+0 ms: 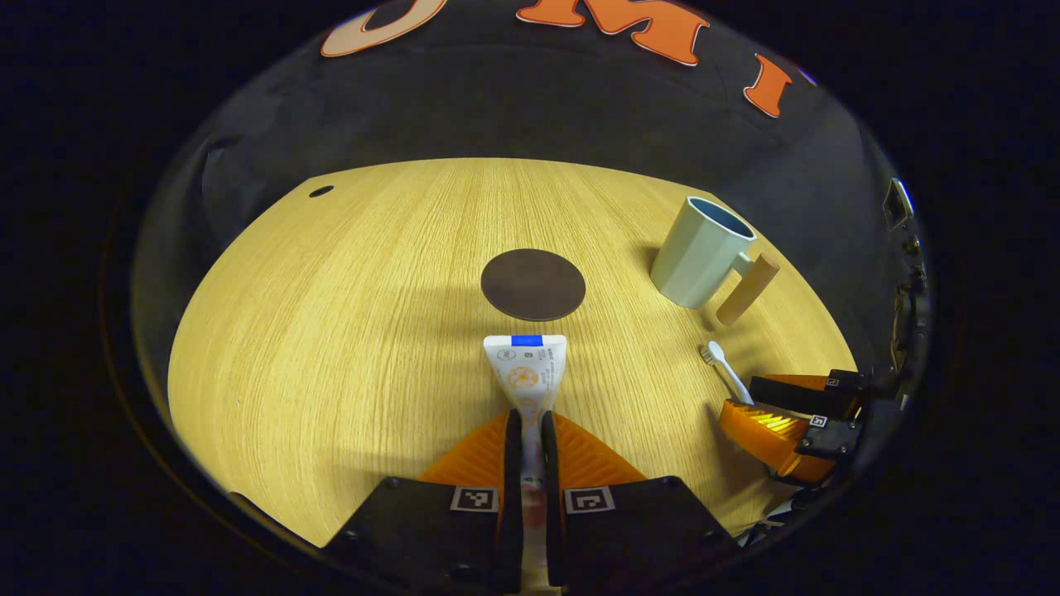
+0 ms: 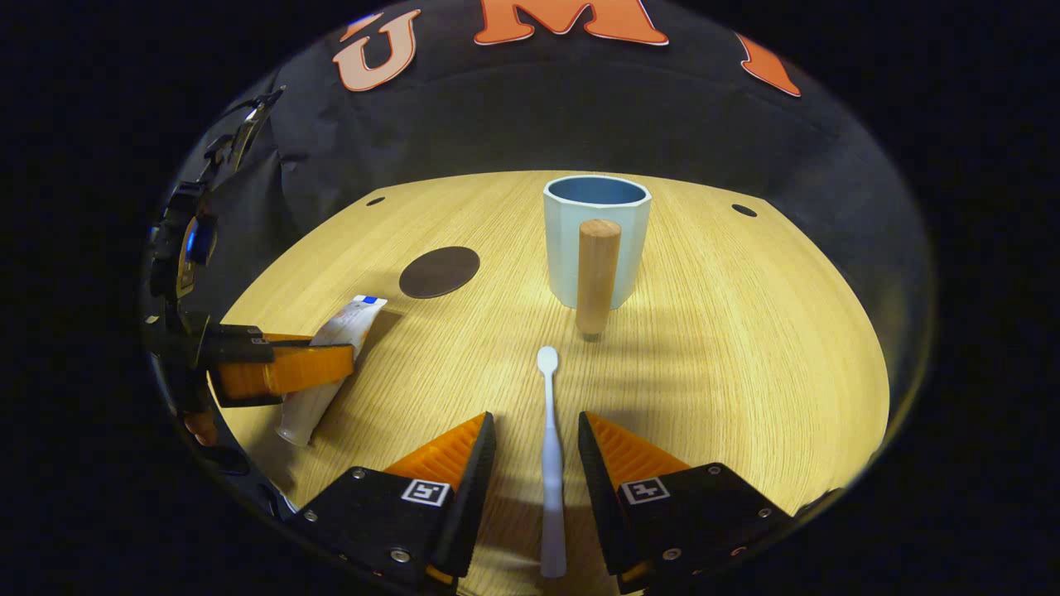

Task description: Put the toothbrush and toothpaste on the desktop into the cup, then pick up the cup and place it on the coaster on the desktop.

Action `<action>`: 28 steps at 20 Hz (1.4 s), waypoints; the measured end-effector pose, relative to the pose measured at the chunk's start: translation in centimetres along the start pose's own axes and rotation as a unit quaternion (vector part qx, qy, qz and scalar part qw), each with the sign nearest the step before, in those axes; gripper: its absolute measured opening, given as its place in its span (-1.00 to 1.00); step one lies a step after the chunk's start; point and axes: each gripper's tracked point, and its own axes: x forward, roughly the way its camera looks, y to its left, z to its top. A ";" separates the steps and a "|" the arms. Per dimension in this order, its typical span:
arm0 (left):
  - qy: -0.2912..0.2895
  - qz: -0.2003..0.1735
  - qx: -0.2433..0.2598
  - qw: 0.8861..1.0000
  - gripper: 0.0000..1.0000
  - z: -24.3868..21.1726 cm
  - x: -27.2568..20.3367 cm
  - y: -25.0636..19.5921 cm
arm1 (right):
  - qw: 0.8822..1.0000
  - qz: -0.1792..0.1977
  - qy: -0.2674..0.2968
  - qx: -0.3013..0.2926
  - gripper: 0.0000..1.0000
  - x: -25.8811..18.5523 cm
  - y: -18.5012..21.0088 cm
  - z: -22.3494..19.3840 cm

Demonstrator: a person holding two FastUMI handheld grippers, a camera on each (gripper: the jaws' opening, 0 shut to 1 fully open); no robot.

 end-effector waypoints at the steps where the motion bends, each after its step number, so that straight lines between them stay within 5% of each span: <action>1: -0.001 -0.001 0.001 1.000 -0.70 0.0 0.0 0.2 | 1.000 -0.004 -0.001 -0.001 0.17 0.2 -0.1 0.1; 9: -0.003 0.000 -0.002 1.000 -0.70 0.1 -0.1 0.1 | 1.000 -0.022 -0.006 -0.002 -0.85 0.3 -1.1 0.5; 28: -0.041 -0.007 0.002 0.999 -0.70 2.4 -1.6 -0.1 | 0.992 0.047 -0.112 0.008 -0.91 -3.1 0.8 5.6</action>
